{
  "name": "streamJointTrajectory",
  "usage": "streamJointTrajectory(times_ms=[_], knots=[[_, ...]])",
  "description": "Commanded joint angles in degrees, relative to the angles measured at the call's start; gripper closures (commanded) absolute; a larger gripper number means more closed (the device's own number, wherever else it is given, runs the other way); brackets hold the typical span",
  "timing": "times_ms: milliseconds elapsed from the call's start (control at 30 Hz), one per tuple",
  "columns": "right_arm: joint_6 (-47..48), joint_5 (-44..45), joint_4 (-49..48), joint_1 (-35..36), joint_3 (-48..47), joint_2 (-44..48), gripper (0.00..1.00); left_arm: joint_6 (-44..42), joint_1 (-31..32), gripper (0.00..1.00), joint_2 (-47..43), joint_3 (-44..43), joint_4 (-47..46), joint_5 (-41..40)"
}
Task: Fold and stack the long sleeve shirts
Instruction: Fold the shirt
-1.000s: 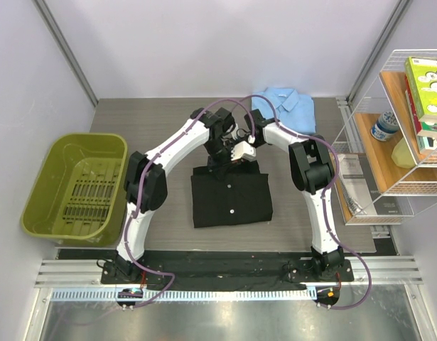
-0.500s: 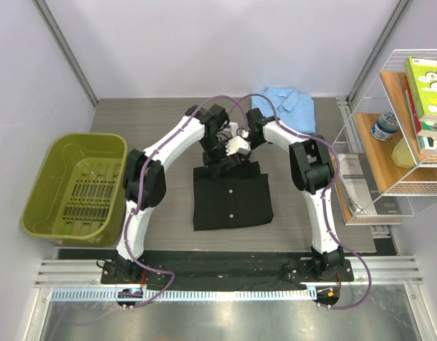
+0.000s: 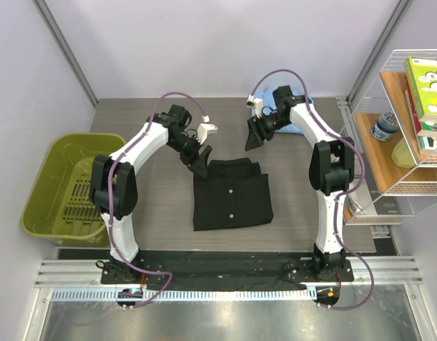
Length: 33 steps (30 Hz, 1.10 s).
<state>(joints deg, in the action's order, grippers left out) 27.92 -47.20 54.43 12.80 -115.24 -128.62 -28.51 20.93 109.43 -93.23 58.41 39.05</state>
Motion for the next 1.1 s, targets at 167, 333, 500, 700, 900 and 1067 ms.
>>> streamJointTrajectory(times_ms=[167, 333, 500, 700, 900, 1067], knots=[[1.4, -3.9, -0.5, 1.3, 6.4, 4.0, 0.53, 6.7, 3.3, 0.30, 1.2, 2.9, -18.6, 12.9], [-6.6, -8.1, -6.0, 1.6, 2.3, -5.0, 0.61, 13.8, 3.3, 0.30, 1.3, 10.8, -36.9, 13.9], [-7.4, -7.3, -9.4, 4.1, 5.0, -6.7, 0.61, 13.6, 5.4, 0.31, 5.6, 10.3, -37.1, 13.8], [-5.4, -6.7, -9.9, 6.0, 9.5, -6.1, 0.61, 6.6, 7.3, 0.34, 6.6, 10.3, -26.2, 14.2], [-1.6, -6.7, -8.5, 7.2, 18.1, -1.7, 0.61, 4.3, 9.1, 0.36, 0.4, 19.0, -24.9, 16.4], [-1.9, -7.2, -8.0, 8.0, 24.6, 5.1, 0.59, 4.9, 11.0, 0.39, -6.7, 24.4, -25.4, 17.6]])
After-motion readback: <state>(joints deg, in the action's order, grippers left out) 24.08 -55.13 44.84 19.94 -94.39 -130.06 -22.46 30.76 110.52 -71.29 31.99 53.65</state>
